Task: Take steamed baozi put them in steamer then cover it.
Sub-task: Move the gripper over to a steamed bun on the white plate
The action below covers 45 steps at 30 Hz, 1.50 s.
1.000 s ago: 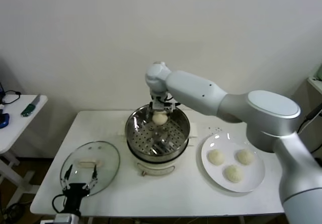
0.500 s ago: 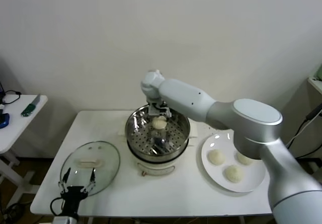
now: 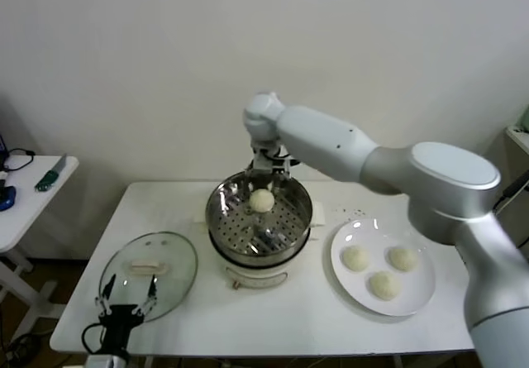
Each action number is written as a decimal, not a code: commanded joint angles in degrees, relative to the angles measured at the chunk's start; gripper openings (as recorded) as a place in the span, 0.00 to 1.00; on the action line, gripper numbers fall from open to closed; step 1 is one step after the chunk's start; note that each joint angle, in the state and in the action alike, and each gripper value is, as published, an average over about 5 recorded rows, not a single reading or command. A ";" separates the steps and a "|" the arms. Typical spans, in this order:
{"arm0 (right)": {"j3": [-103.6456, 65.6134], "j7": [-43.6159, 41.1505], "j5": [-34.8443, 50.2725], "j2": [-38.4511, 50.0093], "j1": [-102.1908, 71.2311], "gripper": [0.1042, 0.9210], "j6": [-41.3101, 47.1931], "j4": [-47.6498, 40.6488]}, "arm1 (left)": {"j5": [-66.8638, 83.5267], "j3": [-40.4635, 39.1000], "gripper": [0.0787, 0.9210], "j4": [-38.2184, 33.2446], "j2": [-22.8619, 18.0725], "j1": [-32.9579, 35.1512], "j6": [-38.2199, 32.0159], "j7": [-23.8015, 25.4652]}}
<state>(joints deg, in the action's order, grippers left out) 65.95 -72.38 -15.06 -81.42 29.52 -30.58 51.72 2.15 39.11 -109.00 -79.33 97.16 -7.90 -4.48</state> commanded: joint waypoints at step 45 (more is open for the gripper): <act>2.51 12.96 26.75 35.16 -20.32 0.88 47.91 13.92 | 0.82 0.45 0.88 0.76 0.39 1.00 -0.10 -0.17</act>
<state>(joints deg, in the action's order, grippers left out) 70.85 -59.67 13.54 -45.18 13.33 16.52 67.80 2.95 39.54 -108.55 -78.93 98.08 -7.87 -4.63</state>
